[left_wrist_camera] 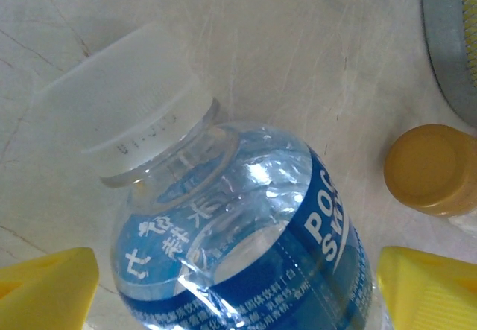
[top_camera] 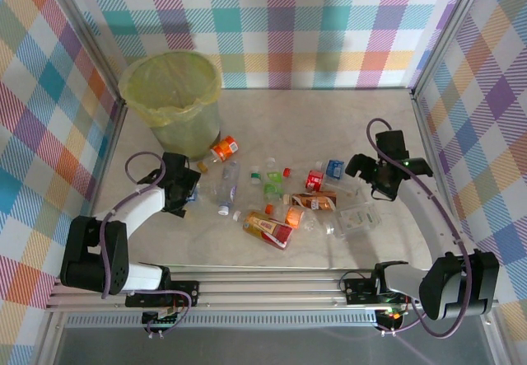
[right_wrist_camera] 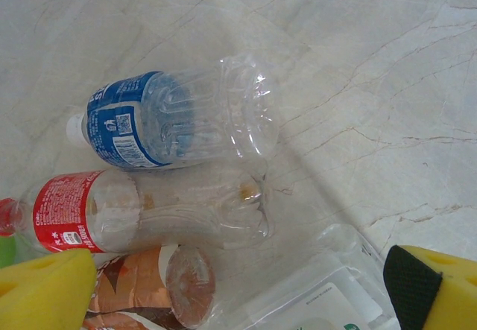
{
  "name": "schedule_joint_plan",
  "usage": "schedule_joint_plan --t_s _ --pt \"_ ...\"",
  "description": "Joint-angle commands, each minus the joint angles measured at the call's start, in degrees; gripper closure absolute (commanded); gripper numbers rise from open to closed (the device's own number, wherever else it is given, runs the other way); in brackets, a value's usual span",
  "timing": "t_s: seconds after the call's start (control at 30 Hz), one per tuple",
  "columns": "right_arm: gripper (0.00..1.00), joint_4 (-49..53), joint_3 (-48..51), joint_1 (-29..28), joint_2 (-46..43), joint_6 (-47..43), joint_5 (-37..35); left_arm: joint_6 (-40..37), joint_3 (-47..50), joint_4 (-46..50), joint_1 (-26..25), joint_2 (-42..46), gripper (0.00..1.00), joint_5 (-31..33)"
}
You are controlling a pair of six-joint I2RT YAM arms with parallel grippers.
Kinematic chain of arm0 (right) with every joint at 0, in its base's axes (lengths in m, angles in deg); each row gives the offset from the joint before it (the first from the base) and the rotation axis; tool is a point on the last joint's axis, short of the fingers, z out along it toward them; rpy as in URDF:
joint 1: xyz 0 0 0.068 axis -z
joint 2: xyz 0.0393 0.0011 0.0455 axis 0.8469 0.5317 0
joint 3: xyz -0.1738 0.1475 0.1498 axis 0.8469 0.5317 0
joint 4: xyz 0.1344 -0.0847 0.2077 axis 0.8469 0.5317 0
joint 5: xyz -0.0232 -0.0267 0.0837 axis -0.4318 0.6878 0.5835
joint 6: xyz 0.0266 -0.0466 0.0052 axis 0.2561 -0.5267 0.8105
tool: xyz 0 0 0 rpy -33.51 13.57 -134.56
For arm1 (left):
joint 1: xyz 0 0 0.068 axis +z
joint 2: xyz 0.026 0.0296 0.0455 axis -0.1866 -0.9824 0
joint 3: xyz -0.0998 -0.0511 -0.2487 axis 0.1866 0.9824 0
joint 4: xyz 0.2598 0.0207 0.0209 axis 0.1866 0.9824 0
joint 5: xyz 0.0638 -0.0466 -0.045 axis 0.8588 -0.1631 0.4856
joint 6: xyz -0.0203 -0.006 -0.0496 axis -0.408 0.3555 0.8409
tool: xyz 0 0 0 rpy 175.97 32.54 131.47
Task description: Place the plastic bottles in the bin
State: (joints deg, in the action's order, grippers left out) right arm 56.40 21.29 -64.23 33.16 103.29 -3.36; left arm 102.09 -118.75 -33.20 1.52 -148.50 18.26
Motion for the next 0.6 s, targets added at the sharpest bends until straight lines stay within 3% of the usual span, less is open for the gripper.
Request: schedule_joint_plan --t_s 0.0,0.57 --pt "0.00 -0.3 0.7 0.3 0.1 -0.4 0.5 0.7 1.7 -1.0 -0.3 -0.5 0.09 -0.1" --pt "0.00 0.0 0.9 0.3 -0.3 -0.4 0.5 0.7 3.7 0.0 0.7 0.3 0.41 4.0"
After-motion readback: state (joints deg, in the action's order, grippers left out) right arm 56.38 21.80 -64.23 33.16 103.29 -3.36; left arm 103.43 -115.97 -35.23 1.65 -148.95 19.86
